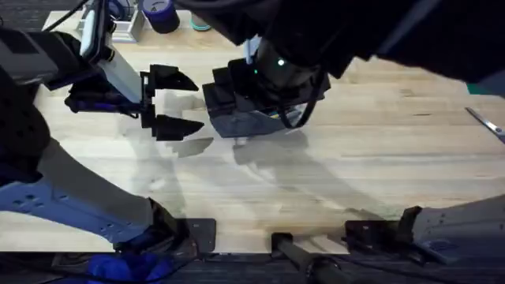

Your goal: Unzip the bag, pick up the pens from the table one at a time and place them inside, then zip the bag closed.

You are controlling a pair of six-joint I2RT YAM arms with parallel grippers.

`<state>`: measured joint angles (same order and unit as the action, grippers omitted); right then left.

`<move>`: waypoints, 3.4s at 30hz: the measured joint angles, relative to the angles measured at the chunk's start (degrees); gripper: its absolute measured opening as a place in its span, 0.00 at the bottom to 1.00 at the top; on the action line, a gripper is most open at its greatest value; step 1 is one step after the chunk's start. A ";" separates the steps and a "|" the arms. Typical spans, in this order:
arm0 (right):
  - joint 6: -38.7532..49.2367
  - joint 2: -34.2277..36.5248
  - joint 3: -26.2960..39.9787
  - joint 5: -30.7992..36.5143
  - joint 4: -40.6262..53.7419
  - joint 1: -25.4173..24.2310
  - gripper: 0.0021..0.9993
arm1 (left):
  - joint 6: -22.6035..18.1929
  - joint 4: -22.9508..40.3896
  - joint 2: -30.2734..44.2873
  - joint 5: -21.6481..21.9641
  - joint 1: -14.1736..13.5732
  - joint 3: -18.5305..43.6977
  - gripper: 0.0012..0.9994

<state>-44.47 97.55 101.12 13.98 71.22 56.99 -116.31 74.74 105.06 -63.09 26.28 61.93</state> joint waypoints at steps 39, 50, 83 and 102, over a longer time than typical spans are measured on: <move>-3.99 10.85 0.02 -4.81 -6.85 0.22 1.00 | 0.00 0.00 0.00 0.00 0.00 0.00 0.99; -3.98 14.53 0.02 -4.83 -8.89 0.22 1.00 | 0.01 0.00 0.00 0.01 0.00 0.00 0.99; -2.62 18.22 0.04 0.01 -12.63 0.22 0.99 | 0.00 -0.29 0.00 0.07 0.11 0.00 0.99; -2.65 18.23 0.04 1.49 -12.92 0.22 0.64 | 0.02 -0.20 0.00 0.07 0.11 0.00 0.99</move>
<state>-47.11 115.78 101.16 15.46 58.30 57.21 -116.29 74.54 105.06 -63.02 26.39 61.93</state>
